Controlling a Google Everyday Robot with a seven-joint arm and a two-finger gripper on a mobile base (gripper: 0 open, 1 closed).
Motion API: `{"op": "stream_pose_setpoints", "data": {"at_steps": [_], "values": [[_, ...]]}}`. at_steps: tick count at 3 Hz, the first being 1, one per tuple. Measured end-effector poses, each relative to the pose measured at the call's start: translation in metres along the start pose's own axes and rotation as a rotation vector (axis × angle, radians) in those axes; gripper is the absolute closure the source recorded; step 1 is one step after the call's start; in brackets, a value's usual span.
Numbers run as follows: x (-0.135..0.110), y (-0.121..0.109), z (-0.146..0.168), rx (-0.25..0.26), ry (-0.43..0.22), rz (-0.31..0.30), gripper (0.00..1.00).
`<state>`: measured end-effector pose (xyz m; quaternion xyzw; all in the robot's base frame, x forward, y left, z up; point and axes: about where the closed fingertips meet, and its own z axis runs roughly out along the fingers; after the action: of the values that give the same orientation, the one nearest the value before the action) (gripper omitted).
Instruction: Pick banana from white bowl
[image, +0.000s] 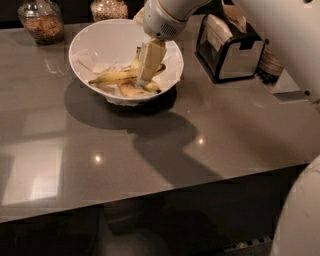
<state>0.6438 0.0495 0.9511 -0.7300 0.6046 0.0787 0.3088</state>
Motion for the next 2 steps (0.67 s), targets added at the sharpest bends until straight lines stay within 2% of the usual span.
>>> {"op": "stream_pose_setpoints", "data": {"at_steps": [1, 2], "values": [[0.007, -0.009, 0.022, -0.032, 0.051, 0.009, 0.09], [0.017, -0.009, 0.043, -0.073, 0.095, 0.026, 0.23]]}}
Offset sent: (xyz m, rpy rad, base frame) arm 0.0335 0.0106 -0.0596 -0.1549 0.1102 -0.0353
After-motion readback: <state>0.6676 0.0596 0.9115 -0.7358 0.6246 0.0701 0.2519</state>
